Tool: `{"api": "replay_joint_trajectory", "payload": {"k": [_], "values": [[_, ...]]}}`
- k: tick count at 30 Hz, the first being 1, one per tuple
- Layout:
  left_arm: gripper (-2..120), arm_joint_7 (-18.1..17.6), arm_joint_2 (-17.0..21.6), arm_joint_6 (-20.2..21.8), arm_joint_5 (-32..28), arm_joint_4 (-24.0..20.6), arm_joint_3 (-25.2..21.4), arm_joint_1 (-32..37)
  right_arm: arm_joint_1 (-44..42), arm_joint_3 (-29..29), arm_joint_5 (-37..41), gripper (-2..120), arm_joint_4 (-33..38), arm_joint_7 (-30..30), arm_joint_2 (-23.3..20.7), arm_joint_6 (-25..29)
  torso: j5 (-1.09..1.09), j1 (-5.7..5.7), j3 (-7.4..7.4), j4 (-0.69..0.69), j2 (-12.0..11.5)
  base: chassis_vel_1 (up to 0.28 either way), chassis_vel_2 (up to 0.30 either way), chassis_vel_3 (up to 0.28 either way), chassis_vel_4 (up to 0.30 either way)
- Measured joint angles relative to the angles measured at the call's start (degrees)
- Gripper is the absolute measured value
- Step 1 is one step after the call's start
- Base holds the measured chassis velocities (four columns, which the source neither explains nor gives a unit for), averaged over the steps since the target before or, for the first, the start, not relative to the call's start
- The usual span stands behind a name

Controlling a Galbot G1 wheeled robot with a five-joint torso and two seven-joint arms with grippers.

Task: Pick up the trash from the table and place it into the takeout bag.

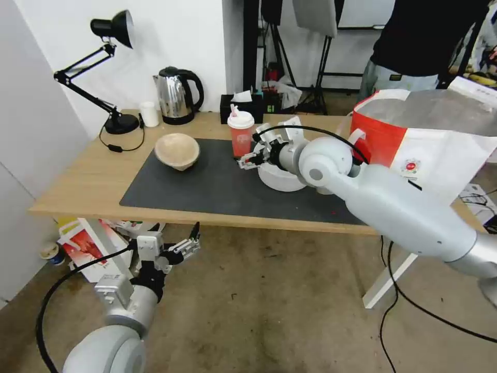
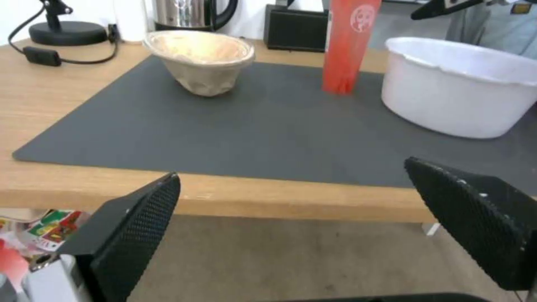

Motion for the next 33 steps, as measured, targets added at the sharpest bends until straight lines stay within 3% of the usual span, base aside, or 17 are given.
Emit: {"api": "replay_joint_trajectory", "payload": {"k": [12, 33], "values": [[100, 0.34, 0.08, 0.29, 0.37, -0.10, 0.57, -0.09, 2.03, -4.09, 3.82, 100, -2.03, 2.40, -1.26, 0.04, -0.01, 0.00, 0.00, 0.00, 0.00, 0.000, 0.000, 0.000, 0.000], [100, 0.33, 0.14, 0.16, 0.36, 1.13, 0.89, -1.25, 5.47, -9.89, 8.28, 100, -7.38, 4.95, 2.72, 0.04, -0.01, -0.01, 0.00, 0.00, -0.01, 0.000, 0.000, 0.000, 0.000]]}}
